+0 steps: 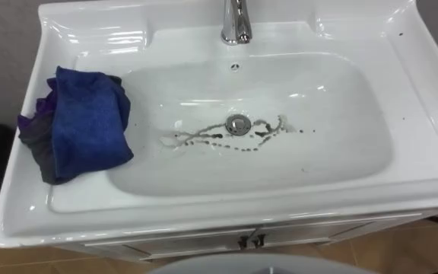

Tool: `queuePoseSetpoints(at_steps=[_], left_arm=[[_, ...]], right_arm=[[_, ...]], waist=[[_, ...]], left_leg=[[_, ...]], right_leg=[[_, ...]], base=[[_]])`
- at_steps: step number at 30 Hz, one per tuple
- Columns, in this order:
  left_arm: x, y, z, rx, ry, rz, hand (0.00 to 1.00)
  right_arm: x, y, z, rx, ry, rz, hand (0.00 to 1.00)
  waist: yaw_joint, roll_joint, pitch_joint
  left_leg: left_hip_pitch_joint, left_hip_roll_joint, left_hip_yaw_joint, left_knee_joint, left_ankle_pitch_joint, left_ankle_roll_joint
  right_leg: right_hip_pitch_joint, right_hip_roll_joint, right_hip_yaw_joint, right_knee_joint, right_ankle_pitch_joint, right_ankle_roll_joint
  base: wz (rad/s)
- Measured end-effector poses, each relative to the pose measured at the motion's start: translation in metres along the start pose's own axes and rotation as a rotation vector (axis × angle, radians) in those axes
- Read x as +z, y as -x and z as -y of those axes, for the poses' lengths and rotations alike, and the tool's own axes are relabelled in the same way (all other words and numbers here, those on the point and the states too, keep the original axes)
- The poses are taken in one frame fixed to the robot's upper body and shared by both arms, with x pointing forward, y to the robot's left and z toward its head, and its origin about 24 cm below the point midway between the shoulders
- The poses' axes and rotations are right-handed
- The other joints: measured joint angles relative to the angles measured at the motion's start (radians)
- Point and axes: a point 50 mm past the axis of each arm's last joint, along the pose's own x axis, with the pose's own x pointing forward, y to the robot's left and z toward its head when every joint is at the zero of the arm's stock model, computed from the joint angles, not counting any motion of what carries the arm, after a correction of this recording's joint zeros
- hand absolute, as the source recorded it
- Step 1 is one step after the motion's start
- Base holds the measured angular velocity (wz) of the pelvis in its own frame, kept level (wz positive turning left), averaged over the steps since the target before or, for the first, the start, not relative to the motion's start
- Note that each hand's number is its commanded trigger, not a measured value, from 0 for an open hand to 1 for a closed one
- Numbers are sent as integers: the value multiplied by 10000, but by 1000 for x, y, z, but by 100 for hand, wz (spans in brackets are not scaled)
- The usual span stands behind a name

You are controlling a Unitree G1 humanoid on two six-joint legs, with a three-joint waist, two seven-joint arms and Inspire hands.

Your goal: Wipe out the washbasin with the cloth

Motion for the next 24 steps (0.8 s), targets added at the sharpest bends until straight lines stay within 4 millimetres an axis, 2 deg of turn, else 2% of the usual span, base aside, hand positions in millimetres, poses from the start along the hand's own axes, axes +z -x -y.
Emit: queuePoseSetpoints(at_steps=[13, 20, 24], left_arm=[[-2, 0, 1, -24, 1, -125, 0], [-3, 0, 0, 13, 126, -161, 0], [-6, 0, 0, 49, 401, -229, 0]], right_arm=[[-3, 0, -2, 232, 80, -283, 0], [-5, -1, -2, 123, 48, -387, 0], [-7, -1, -1, 97, 204, -503, 0]], waist=[[14, -77, -39], [3, -121, -1], [10, -106, -7]], left_leg=[[27, 2, -1, -46, 2, -5], [159, 10, -50, -7, 1, -6], [126, 25, -136, -89, -21, -36]], right_leg=[[-4, 3, -16, 7, 4, -5], [194, 1, -55, -15, -1, -3], [161, 20, -112, -1, 7, -16]], base=[[0], [1], [4]])
